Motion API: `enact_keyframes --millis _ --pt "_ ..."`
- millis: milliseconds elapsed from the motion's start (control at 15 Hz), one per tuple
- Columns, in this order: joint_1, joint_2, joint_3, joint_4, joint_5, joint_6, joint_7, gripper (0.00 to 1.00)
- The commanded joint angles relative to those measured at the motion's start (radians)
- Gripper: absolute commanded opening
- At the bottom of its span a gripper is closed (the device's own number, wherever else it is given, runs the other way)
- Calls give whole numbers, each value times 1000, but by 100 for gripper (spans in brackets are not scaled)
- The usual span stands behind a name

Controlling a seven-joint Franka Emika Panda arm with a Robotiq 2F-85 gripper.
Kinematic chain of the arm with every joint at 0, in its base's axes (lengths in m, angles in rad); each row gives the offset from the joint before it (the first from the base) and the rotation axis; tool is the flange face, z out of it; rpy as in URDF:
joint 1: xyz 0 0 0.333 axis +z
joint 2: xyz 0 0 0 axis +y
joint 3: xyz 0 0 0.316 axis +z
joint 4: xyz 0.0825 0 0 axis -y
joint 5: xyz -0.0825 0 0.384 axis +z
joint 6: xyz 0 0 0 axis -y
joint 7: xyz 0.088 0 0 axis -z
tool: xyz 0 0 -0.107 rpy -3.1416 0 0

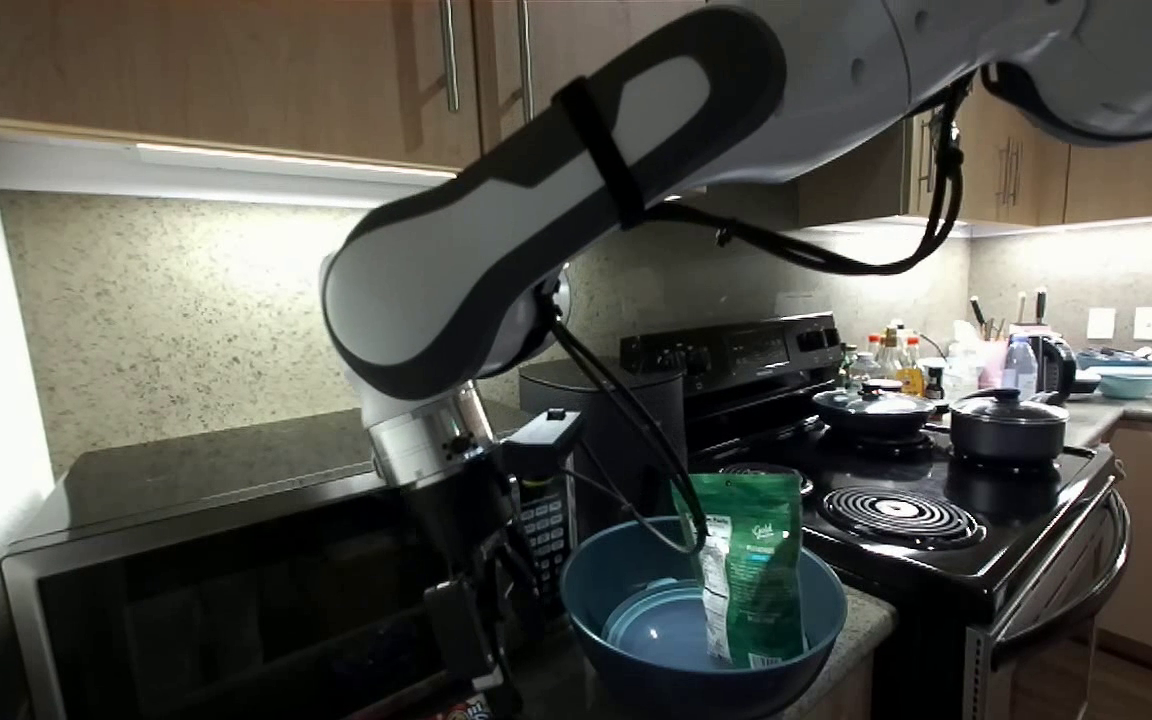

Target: Pick up the three sachets from the countertop and put them in the blue dish.

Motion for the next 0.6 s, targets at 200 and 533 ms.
enact_keyframes --millis 200,533 --pt "60 166 -2 86 -28 -33 -24 100" --pt "83 262 -6 152 -42 -52 -25 100"
